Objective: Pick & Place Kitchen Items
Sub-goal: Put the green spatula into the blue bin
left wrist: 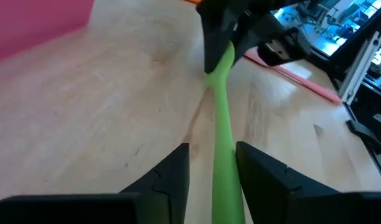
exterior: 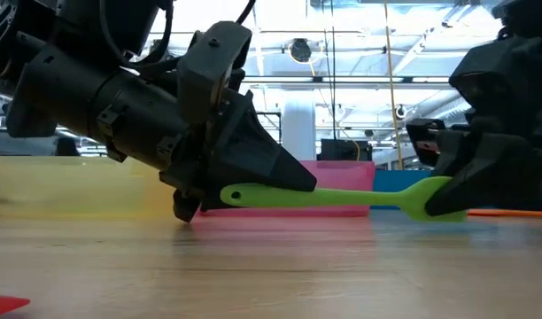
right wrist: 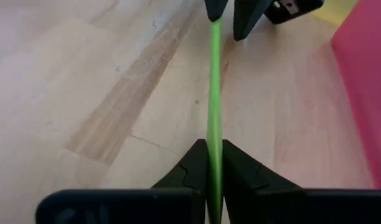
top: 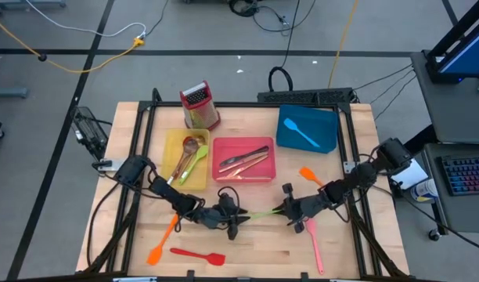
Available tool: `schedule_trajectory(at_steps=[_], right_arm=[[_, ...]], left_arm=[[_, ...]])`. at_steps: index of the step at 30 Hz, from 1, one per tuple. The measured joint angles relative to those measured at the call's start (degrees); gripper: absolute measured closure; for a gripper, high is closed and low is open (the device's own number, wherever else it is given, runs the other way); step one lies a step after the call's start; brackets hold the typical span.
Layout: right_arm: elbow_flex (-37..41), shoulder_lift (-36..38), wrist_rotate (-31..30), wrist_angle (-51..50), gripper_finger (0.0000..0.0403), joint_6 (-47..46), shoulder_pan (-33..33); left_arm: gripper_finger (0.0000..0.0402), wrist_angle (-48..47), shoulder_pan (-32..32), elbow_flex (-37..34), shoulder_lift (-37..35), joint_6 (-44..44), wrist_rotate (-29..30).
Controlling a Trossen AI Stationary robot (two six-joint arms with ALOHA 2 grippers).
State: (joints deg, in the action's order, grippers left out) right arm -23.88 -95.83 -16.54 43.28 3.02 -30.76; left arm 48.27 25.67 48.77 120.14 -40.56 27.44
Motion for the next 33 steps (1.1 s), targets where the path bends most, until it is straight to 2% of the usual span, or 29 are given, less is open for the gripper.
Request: schedule_trajectory(at_steps=[5,9,11,15,20,28,33], right_arm=[[0.0,3.5,-2.5,-7.7,0.0383,-6.5,-4.0],[0.0,9.3,-8.1,-15.8,0.0383,-10.8,-6.1],[0.0,12.7,-9.0,-19.6,0.0383,-12.4,-7.2],[0.0,19.7,-10.6,-27.0,0.0383,-13.3,-8.3],[0.0,28.6,-11.2,-30.4,0.0383,-11.2,-8.4],[0.0,41.4,-24.6,-31.6,0.0383,-0.4,-8.1],[0.0,47.3,-39.8,-34.7,0.0383,5.6,-6.8]], left_arm=[[0.0271,-0.2,-0.3,-0.1,0.0,0.1,2.2],[0.0271,-0.2,-0.2,-0.1,0.0,0.1,3.0],[0.0271,-0.2,-0.3,-0.1,0.0,0.8,3.0],[0.027,-0.2,-0.4,-0.1,0.0,1.7,3.1],[0.027,-0.2,-0.4,-0.1,0.0,1.9,3.1],[0.027,-0.2,-0.4,-0.1,0.0,1.8,3.0],[0.027,-0.2,-0.4,-0.1,0.0,1.8,3.0]])
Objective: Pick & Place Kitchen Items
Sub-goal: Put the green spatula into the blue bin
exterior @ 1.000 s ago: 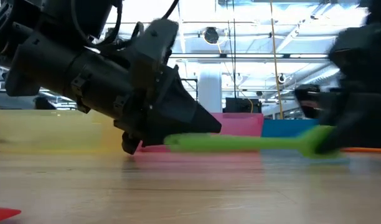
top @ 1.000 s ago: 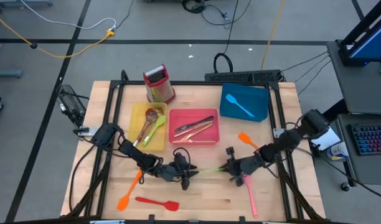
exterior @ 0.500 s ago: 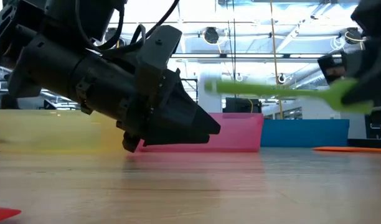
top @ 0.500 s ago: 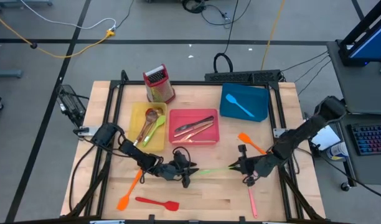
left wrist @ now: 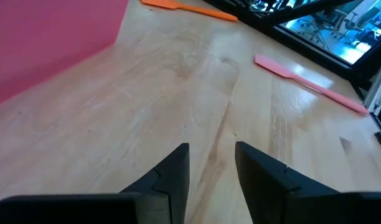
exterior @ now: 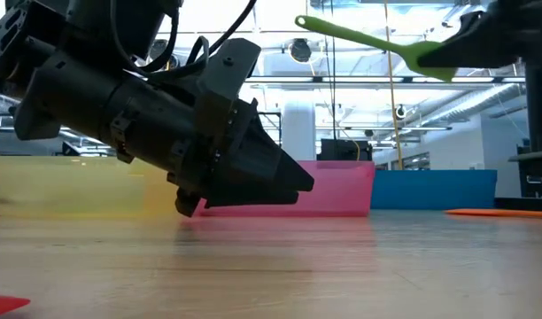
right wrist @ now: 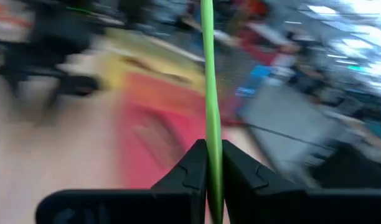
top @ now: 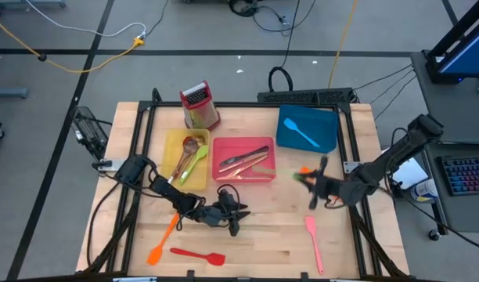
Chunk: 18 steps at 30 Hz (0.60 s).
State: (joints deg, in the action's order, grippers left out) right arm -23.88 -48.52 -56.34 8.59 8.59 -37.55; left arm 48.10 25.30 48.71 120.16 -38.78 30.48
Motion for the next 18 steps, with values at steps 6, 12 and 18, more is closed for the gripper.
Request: schedule_trajectory(at_steps=[6,12,18], right_arm=[[0.0,5.7,-12.9,-0.2,0.0383,7.5,4.5],[0.0,10.2,-15.6,-1.2,0.0383,9.0,12.4],[0.0,12.2,-13.5,-9.5,0.0383,3.7,20.4]], left_arm=[[0.027,0.0,0.0,0.0,0.0,0.1,0.0],[0.027,0.0,-0.1,0.0,0.0,0.0,0.0],[0.027,0.1,-0.1,0.0,-0.1,0.0,0.0]])
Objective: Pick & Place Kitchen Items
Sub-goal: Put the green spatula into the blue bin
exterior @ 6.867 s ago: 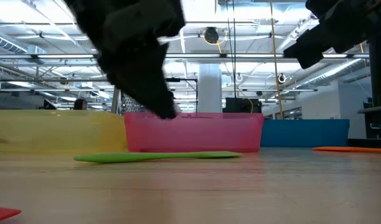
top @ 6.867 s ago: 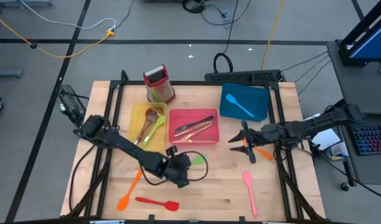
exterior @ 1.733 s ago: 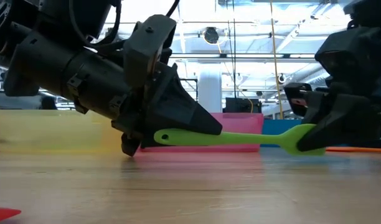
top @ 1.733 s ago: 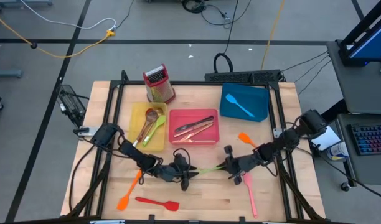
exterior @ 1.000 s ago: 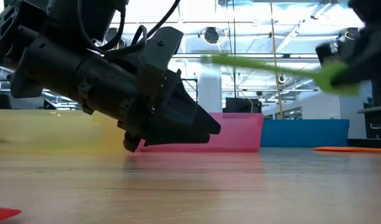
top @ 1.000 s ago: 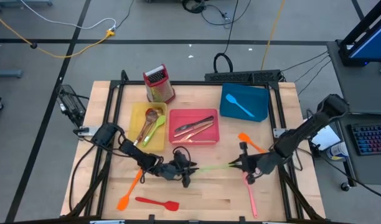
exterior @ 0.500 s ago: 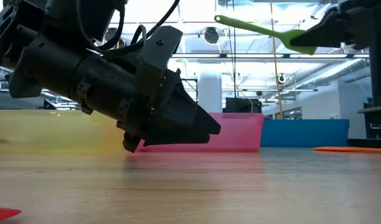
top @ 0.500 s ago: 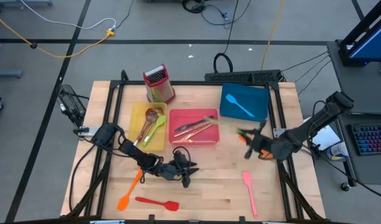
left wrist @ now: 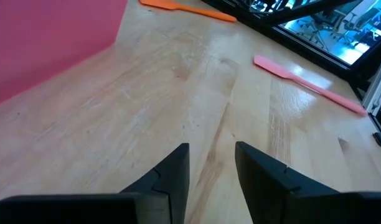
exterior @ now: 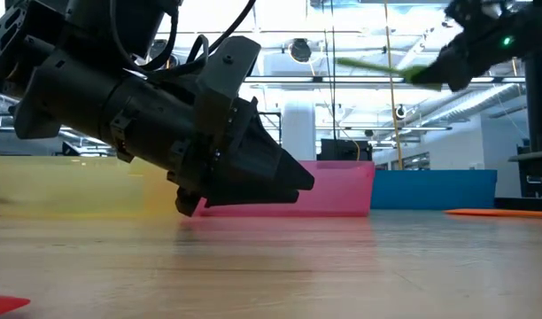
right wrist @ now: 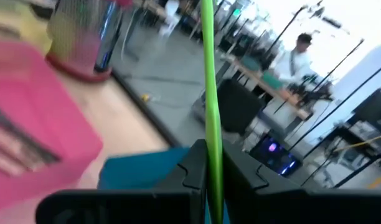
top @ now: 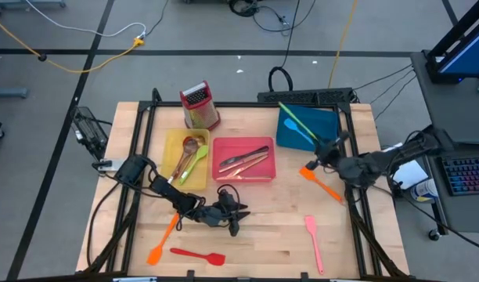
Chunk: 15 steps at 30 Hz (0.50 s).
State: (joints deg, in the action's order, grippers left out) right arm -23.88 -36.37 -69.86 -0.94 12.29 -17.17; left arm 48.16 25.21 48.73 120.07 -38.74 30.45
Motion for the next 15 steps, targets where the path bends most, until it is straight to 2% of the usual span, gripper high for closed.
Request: schedule_trajectory(at_steps=[9,15], right_arm=[[0.0,0.1,21.4,-24.4,0.0383,-19.2,16.6],[0.0,0.1,32.0,-29.1,0.0383,-25.1,26.2]], left_arm=[[0.027,0.1,0.0,0.0,0.0,-0.1,0.3],[0.027,0.1,-0.2,0.0,0.0,-0.1,0.9]])
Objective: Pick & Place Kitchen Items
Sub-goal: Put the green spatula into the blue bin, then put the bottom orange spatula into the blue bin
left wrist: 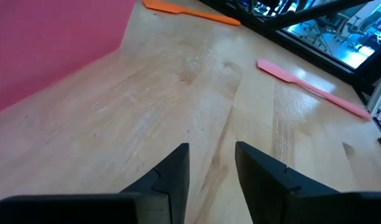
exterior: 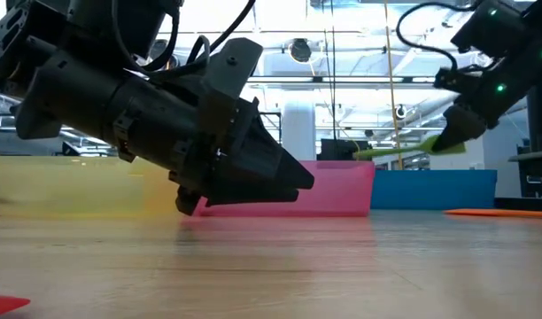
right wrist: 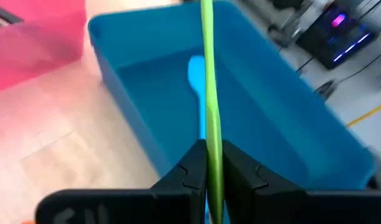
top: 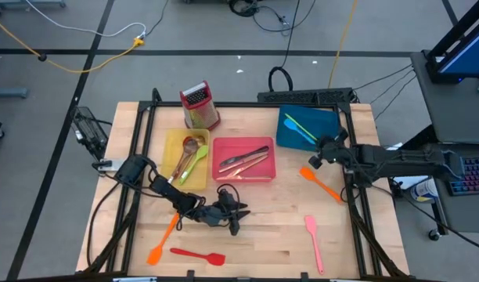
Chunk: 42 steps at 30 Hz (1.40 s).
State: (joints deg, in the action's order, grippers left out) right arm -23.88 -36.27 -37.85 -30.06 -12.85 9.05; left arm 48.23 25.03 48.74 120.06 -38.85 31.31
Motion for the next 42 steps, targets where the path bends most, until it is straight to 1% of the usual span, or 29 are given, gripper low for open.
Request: schedule_trajectory(at_steps=[4,7,10,13,17,20,26,31,36,40,42], right_arm=[[0.0,-1.0,7.3,-0.2,0.0383,0.0,5.8],[0.0,-2.6,10.7,-0.1,0.0383,0.0,10.0],[0.0,-4.7,12.7,0.7,0.0383,0.5,13.6],[0.0,-6.8,13.0,2.0,0.0383,1.6,16.7],[0.0,-9.6,17.2,3.0,0.0381,2.9,20.5],[0.0,-11.4,20.0,4.5,0.0372,4.1,22.7],[0.0,-14.2,20.2,9.3,0.0348,8.3,25.6],[0.0,-15.7,20.1,12.1,0.033,9.5,26.5],[0.0,-15.9,20.1,13.8,0.0299,9.5,26.6],[0.0,-15.4,20.2,19.7,0.0272,9.5,25.6],[0.0,-14.7,22.3,21.8,0.0261,9.1,24.6]], left_arm=[[0.027,0.0,-0.3,0.0,0.0,0.0,0.0],[0.027,0.0,-0.6,0.0,0.0,-0.4,0.0],[0.027,0.0,-0.9,0.0,0.0,-0.7,0.0],[0.027,0.0,-1.1,0.0,0.0,-0.7,0.0],[0.027,0.0,-1.3,0.0,0.0,-0.7,0.0],[0.027,0.0,-1.3,0.0,0.0,-0.6,0.0],[0.027,0.0,-1.3,0.0,0.0,-0.7,-0.1],[0.027,0.0,-1.3,0.0,0.0,-0.6,-0.1],[0.027,0.0,-1.3,0.0,0.0,-0.6,-0.2],[0.027,0.0,-1.3,0.0,0.0,-0.6,-0.1],[0.027,0.0,-1.3,0.0,0.0,-0.6,-0.1]])
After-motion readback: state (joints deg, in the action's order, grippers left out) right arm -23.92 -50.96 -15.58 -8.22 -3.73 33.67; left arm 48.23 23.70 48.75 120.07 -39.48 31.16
